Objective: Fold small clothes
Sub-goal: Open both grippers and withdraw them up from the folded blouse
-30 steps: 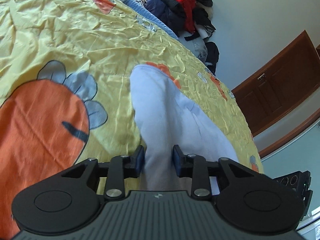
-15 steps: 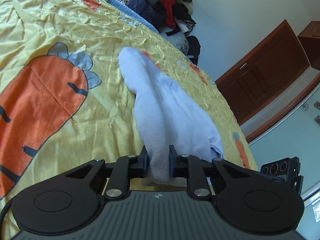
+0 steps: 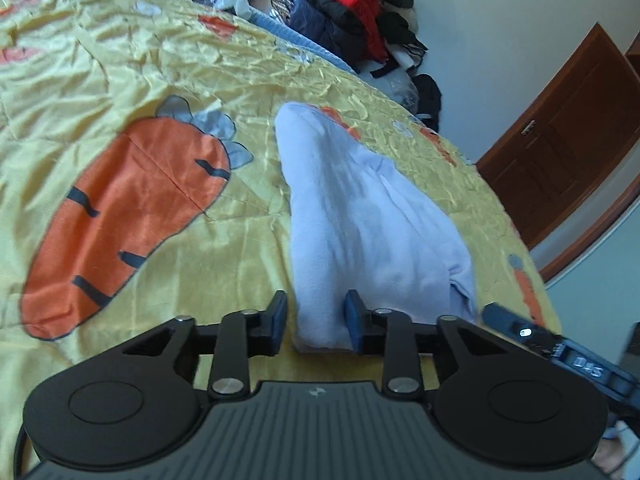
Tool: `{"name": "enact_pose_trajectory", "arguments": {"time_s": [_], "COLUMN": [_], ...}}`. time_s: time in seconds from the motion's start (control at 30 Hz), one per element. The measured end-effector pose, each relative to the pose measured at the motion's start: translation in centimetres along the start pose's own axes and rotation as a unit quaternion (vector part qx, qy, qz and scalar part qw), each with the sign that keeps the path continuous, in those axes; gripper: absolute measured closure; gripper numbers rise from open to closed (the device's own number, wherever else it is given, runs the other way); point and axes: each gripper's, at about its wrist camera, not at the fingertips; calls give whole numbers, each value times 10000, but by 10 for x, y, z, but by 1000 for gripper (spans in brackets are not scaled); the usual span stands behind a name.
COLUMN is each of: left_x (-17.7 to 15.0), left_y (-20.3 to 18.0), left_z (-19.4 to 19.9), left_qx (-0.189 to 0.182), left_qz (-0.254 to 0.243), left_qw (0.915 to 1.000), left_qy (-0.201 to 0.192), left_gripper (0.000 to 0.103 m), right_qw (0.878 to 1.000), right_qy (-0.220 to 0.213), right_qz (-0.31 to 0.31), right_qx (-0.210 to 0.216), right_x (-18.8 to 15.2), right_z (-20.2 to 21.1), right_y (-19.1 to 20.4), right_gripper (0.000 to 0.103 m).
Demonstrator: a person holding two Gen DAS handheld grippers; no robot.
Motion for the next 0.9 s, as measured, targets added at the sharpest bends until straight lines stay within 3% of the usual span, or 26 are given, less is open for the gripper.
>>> {"name": "enact_pose_trajectory", "arguments": {"time_s": [0.07,0.2,0.27,0.4,0.43,0.5,0.57,0.67,0.77,0.9], "left_x": [-4,-10,-11,-13,-14,-16,-18,-25,-31,-38], "left_y": [-6,-14,-18,-25,-27,-30,-34,-42,-48,-50], "left_z": [1,1,2,4,4,5,7,13,17,20], "left_qx": [278,549,629,780,814,860,902,1077,1155,1154], "left_qz": [-133,-426,-511,-649,-663,-681,-746,-1018,-1161,-1183], "left_qw": [9995,9976,9967,9948,9944,9939,9930,9887,9862,9861], "left_qy": [-7,-41,-58,-98,-108,-132,-141,-240,-252,-176], "left_gripper": [53,52,52,52,52,52,48,37,36,32], "right_qw": [9987,9935,9931,9945,9933,9898,9884,9923,9921,9917], "right_qy": [-33,454,617,427,423,503,677,616,598,697], "right_qz": [500,1049,983,951,1068,1279,1204,964,979,969], "right_qx": [115,8,-152,-124,-160,-386,-638,-464,-513,-471], "right_x": [-3,-14,-22,-26,-27,-31,-35,-39,-45,-49], "right_z": [-1,-29,-39,-25,-25,-30,-37,-23,-10,2], "right_y": [20,41,40,60,64,67,62,58,58,60], "right_gripper": [66,64,64,60,58,42,42,41,29,28]}}
Point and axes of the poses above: each gripper's, at about its wrist camera, not at the fingertips, and z roughly against the way its jaws point, y to its left, x to its top, and after that the axes turned 5 degrees about -z, right-handed
